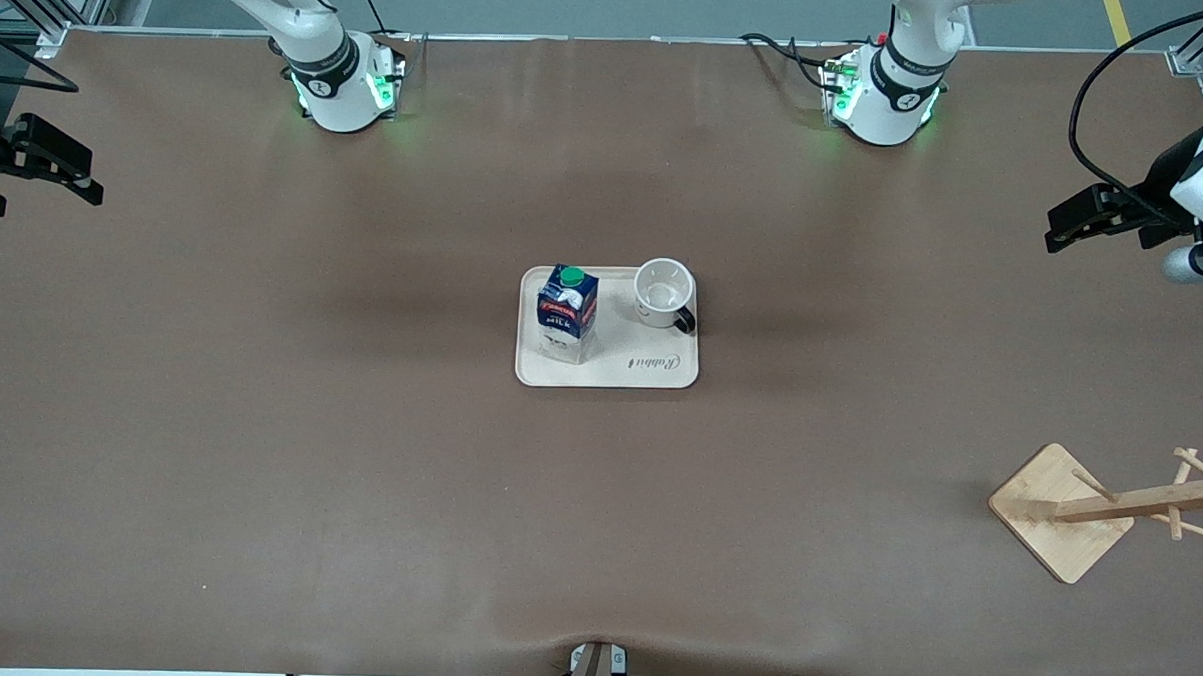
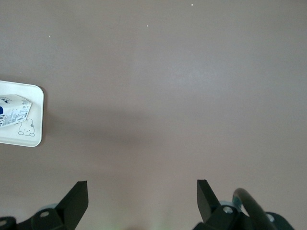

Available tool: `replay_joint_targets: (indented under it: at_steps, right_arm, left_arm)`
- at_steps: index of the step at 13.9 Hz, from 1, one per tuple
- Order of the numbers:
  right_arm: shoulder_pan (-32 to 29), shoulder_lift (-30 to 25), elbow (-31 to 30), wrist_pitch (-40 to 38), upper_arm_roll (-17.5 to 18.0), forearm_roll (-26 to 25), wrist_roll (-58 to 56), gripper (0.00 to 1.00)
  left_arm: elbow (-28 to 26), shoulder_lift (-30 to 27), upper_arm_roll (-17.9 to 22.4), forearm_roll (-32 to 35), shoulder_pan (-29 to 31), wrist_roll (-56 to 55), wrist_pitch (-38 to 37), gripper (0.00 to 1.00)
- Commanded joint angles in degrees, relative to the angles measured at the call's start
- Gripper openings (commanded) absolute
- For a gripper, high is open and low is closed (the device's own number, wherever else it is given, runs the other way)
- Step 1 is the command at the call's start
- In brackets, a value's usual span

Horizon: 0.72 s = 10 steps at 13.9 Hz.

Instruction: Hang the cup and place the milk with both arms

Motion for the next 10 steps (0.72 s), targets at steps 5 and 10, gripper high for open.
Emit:
replay_joint_targets:
  at_steps: [5, 10]
  right_arm:
    - [-0.55, 0.08, 0.68, -1.08, -0.21, -0.03, -0.59, 1.0]
    - [-0.02, 0.26, 0.59, -0.55, 0.14, 0.06, -0.06, 1.0]
  left_arm:
    - [2.11, 0.07, -0.25, 0.19, 0.26, 1.33, -0.99, 1.0]
    - [2.11, -0.02, -0.33, 0.63, 0.08, 1.41, -0.99, 1.0]
